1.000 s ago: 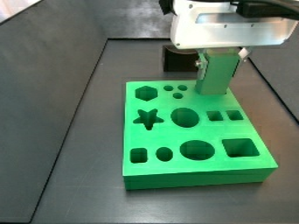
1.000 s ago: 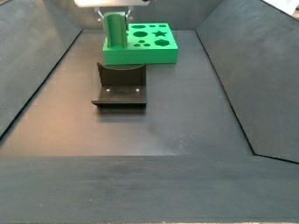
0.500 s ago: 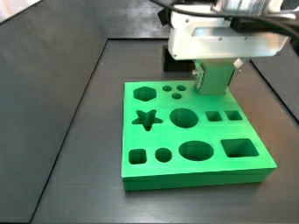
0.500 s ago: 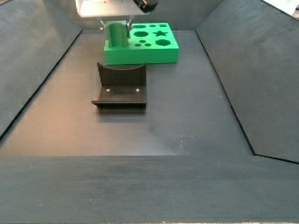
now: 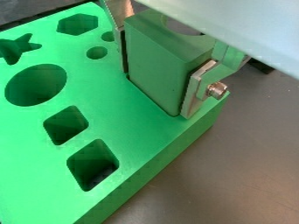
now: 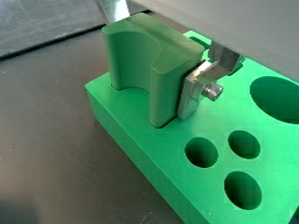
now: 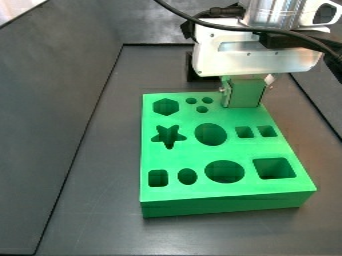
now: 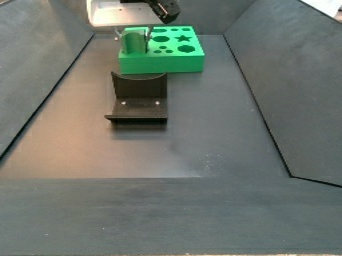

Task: Pick up the arch object. Move up. Rotate the arch object. Move to above the board. Insert the arch object.
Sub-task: Insert the arch object.

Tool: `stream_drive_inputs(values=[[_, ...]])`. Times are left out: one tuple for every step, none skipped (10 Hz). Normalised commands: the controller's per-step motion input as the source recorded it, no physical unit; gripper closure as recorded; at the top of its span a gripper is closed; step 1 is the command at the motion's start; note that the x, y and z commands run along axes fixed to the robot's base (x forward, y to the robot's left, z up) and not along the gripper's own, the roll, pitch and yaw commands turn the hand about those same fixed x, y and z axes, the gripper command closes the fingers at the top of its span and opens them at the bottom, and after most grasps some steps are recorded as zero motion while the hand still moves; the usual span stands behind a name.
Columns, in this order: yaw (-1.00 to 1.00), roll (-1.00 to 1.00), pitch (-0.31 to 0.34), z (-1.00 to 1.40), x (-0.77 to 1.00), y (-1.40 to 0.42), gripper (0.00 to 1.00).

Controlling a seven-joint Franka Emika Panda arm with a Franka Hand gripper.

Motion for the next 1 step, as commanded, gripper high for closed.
stream_drive_inputs(values=[[0.0,0.0,0.0,0.0,0.0,0.0,1.0]])
